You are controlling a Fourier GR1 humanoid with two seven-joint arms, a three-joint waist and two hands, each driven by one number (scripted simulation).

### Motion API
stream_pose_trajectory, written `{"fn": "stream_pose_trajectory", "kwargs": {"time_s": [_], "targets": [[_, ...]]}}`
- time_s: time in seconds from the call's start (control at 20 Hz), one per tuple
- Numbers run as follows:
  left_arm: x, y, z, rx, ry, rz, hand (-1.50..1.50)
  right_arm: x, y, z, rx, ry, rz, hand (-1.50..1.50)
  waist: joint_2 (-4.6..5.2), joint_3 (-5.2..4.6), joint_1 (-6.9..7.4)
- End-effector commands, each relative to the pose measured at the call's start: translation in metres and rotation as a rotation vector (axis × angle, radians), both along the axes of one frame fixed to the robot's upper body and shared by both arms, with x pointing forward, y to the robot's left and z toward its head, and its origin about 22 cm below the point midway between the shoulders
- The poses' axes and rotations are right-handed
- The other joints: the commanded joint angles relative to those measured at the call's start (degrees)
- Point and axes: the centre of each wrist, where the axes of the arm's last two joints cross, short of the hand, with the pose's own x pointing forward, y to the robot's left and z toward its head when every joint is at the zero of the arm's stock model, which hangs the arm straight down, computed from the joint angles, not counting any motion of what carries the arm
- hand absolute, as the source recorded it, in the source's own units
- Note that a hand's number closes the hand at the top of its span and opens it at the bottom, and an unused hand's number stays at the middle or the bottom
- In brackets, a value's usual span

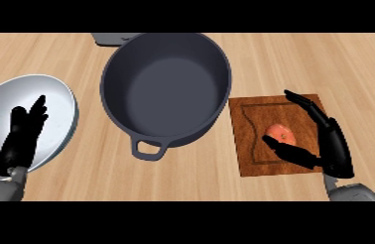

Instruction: Pick the squash from the cutting board and place it in the pot

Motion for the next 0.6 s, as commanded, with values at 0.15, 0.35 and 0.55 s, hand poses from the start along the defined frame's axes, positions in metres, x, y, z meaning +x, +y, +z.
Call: {"fn": "stream_pose_trajectory", "kwargs": {"time_s": [0.15,0.35,0.55], "targets": [[0.009,-0.009,0.014,0.002,0.04,0.0,0.0,-0.04,-0.024,0.039,-0.256,0.105,-0.006,-1.5,-0.11,-0.19,-0.11],[0.008,-0.014,0.004,-0.006,0.048,0.001,0.0,-0.04,-0.03,0.074,-0.459,0.206,-0.089,-1.5,0.0,-0.36,-0.17],[0.003,-0.006,0.01,0.015,0.036,-0.016,0.0,-0.047,-0.017,0.102,-0.629,0.359,-0.083,-1.5,-0.05,-0.41,0.95]]}}
